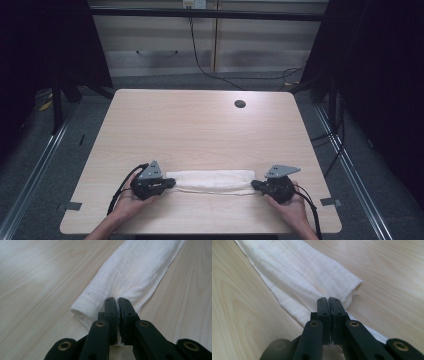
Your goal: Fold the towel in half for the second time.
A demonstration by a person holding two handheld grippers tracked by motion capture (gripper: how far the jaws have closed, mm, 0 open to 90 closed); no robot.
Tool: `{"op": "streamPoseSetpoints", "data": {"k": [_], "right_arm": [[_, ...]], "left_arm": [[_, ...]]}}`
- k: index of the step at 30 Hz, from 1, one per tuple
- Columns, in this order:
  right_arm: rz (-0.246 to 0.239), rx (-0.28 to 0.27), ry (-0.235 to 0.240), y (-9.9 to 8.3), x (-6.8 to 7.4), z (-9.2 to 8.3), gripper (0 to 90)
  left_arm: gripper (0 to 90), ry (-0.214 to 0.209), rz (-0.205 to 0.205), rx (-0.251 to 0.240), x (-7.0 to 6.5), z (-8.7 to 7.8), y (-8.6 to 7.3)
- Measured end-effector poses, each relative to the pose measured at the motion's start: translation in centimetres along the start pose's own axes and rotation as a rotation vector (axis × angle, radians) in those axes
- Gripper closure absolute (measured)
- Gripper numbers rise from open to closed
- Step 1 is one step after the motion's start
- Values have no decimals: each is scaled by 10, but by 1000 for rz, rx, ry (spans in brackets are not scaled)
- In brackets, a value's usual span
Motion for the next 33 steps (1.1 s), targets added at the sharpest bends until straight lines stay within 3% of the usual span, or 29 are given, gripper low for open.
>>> {"op": "streamPoseSetpoints", "data": {"k": [4, 7, 8, 12, 13, 17, 20, 25, 30, 33], "right_arm": [[5, -9, 5, 5, -1, 6, 872], [8, -13, 10, 5, 0, 5, 835], [10, -18, 17, 5, 1, 5, 816], [17, -38, 31, 7, 3, 1, 769], [38, -69, 75, 10, 5, -4, 735], [64, -102, 123, 12, 8, -14, 679], [63, -116, 142, 11, 12, -22, 656], [82, -166, 122, 10, 12, -42, 606], [139, -221, 50, 6, -5, -64, 536], [177, -242, 6, -2, -17, -74, 503]], "left_arm": [[851, -26, -55, -22, 3, -3, -3], [826, -23, -63, -26, 3, -5, -4], [803, -30, -81, -30, 1, -6, -4], [706, -32, -81, -41, -2, -11, -3], [675, -44, -85, -50, -5, -16, -1], [610, -78, -89, -63, -13, -27, 0], [581, -75, -99, -86, -15, -37, -1], [458, -34, -156, -134, -5, -61, -5], [379, 55, -264, -171, 16, -85, -19], [337, 95, -306, -190, 25, -96, -30]]}}
Point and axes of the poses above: each handheld gripper's, and its own axes: z roughly forward along the jaws, y roughly out of its top, x roughly to its left, the point moved 5 cm from there along z, roughly forward along the jaws, and after that the axes turned 2 degrees about -y, right-handed, at the moved point
